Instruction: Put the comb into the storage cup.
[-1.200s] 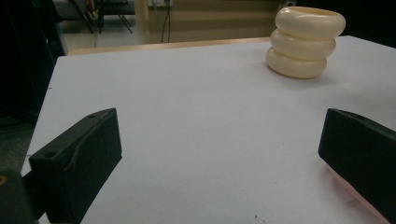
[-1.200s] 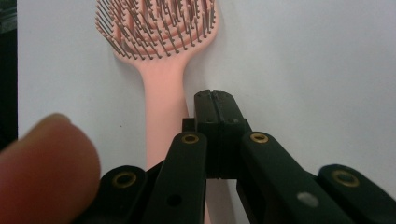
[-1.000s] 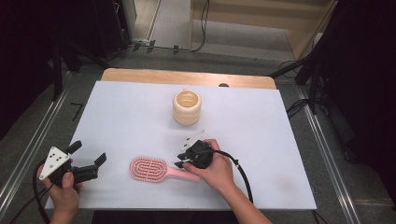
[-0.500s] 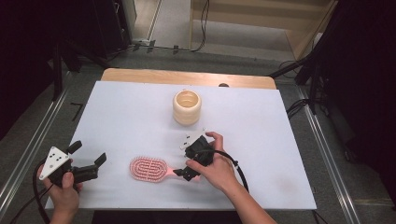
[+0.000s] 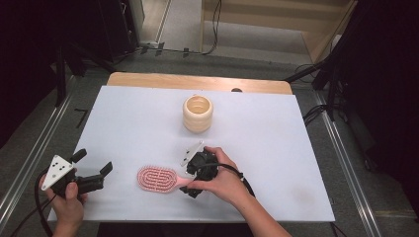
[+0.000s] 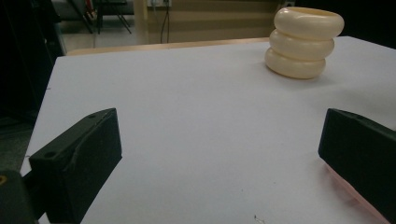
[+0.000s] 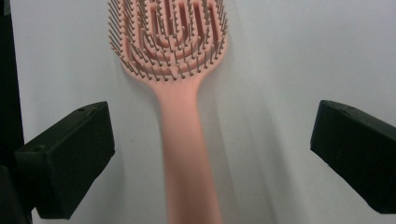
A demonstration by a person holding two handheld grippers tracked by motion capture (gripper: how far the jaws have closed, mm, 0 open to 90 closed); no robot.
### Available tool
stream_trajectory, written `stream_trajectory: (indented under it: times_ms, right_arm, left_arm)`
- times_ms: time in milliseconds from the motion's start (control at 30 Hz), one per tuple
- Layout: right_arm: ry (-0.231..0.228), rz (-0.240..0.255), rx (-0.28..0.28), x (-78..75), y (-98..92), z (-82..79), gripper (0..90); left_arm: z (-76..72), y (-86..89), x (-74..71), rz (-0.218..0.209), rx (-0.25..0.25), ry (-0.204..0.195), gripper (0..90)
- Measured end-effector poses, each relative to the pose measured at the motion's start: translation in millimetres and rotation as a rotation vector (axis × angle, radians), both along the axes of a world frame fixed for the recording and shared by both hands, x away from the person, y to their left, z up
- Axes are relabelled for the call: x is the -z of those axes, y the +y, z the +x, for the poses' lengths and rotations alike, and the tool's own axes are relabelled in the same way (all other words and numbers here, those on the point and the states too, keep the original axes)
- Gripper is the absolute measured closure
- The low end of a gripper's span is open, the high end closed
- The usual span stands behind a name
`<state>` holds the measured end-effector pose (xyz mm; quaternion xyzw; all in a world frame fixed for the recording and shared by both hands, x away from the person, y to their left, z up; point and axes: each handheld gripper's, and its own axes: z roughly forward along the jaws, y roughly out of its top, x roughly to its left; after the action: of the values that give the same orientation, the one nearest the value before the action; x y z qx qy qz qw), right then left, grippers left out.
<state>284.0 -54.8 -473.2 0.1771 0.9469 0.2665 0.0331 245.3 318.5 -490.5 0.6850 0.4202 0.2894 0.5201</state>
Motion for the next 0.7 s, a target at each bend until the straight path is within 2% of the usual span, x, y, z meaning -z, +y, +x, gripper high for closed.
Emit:
stream_trajectory:
  times_ms: [67, 100, 133, 200, 233, 300, 500, 533, 567, 700]
  right_arm:
    - [0.006, -0.008, -0.001, 1.7, 2.1, -0.7, 0.0]
    - [0.014, -0.020, -0.004, 2.5, 2.8, -0.8, 4.0]
    - [0.011, -0.011, -0.002, 3.1, 3.0, -0.8, 11.1]
    - [0.009, 0.002, -0.008, 3.5, 4.5, -0.8, 12.9]
    - [0.009, -0.003, -0.026, 3.8, 6.2, -1.4, 13.4]
    - [0.010, -0.007, -0.023, 4.3, 8.6, -3.0, 17.4]
    - [-0.001, -0.033, -0.027, 7.2, 14.6, -5.4, 29.8]
    - [0.009, -0.046, -0.016, 6.7, 15.6, -6.5, 31.5]
    - [0.007, -0.048, -0.027, 7.8, 16.7, -6.6, 36.4]
    - [-0.005, -0.059, -0.033, 9.9, 19.0, -7.1, 40.8]
  left_arm:
    - [0.0, 0.0, 0.0, 0.000, 0.001, 0.000, 0.0]
    - [0.0, 0.0, 0.0, 0.000, 0.001, 0.000, 0.0]
    - [0.1, -0.1, 0.0, 0.000, 0.001, -0.001, 0.0]
    - [0.0, 0.0, 0.0, 0.001, 0.001, -0.001, 0.0]
    - [0.0, 0.0, 0.0, 0.000, 0.001, -0.001, 0.0]
    - [0.0, 0.0, 0.0, -0.001, 0.001, -0.001, 0.0]
    - [0.1, 0.1, 0.0, -0.001, 0.001, -0.001, 0.0]
    - [0.2, 0.2, 0.0, -0.001, 0.001, -0.001, 0.0]
    - [0.1, 0.2, 0.0, -0.001, 0.001, -0.001, 0.0]
    - [0.1, 0.1, 0.0, -0.001, 0.002, -0.001, 0.0]
